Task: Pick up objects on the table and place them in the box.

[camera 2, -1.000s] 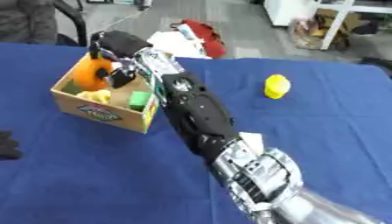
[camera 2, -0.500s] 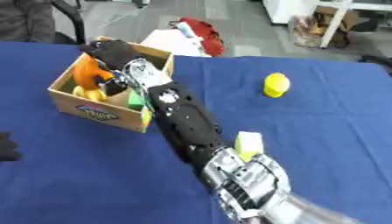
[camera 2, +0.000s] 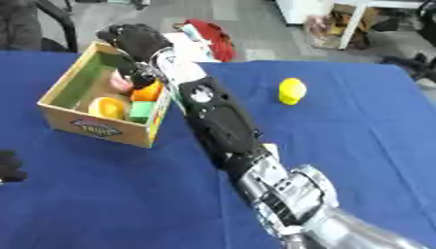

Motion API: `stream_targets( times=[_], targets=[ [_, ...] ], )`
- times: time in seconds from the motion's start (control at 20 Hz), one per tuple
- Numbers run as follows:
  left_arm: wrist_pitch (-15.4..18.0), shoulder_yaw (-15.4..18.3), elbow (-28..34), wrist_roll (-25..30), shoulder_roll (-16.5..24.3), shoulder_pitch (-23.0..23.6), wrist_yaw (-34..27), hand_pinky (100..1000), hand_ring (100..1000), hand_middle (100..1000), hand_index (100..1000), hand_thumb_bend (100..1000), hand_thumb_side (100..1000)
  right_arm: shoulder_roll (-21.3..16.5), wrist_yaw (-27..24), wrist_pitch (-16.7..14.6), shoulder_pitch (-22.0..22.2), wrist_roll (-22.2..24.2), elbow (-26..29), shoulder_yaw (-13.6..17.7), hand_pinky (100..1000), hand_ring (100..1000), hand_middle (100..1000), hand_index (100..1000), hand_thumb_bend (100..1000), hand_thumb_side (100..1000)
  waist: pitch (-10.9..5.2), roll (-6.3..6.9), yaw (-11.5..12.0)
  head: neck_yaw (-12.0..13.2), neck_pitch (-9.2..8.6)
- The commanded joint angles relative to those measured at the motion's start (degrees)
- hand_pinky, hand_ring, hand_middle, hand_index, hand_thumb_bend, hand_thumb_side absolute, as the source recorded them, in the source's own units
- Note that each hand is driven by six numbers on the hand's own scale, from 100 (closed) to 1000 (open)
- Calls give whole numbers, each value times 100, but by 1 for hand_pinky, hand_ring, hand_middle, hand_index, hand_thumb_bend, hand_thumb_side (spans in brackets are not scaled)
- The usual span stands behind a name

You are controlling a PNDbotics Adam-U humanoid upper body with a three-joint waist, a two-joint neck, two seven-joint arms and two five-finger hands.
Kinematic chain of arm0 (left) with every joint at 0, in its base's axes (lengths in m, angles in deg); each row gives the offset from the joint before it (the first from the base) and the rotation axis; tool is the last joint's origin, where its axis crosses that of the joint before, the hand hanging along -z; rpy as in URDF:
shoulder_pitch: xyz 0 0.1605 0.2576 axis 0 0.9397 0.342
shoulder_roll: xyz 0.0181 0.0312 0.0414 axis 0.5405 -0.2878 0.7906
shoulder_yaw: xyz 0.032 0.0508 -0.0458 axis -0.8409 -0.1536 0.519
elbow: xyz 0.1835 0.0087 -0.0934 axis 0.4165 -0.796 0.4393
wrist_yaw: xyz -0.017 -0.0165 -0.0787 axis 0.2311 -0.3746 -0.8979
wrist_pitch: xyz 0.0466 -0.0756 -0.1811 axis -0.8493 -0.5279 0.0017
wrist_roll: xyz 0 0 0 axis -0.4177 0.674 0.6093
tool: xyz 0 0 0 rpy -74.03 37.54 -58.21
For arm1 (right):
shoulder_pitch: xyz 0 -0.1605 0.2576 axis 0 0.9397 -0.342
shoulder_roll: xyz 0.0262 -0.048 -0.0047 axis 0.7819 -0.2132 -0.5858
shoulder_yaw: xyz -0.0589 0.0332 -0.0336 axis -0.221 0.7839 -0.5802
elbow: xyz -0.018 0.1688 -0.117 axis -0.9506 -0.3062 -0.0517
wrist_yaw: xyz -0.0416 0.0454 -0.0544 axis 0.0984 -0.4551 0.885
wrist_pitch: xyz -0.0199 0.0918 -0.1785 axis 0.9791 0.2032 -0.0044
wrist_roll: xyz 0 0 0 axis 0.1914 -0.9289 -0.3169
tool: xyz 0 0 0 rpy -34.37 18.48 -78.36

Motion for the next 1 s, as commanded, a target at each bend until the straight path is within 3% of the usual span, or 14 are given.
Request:
stream_targets(
  times=[0.05,0.3,0.55,0.75,1.0],
  targets=[
    [6,90,83,-66,88,-6,12,670,581,588,758,100,760,-708,-787,-344,77,373,472,-74,858,887,883,1000,100,146,-192,35,-97,108,34],
    [3,135,83,-113,102,39,32,670,582,588,758,100,758,-1661,-1872,-353,583,1008,883,-15,865,894,892,1000,100,160,-218,50,-314,222,50],
    [4,156,84,-138,116,61,40,670,583,589,758,100,757,-2288,-2393,-126,1104,1506,1069,163,873,906,905,1000,100,167,-234,67,-451,256,64],
    [5,163,83,-144,118,64,46,670,583,589,758,100,753,-2507,-2357,130,1375,1752,851,364,876,913,916,1000,100,214,-250,87,-492,266,64],
    [4,173,89,-155,119,55,44,670,583,589,759,100,752,-2492,-1790,459,1431,1643,262,588,870,917,917,1000,100,249,-237,123,-490,291,32]
  ],
)
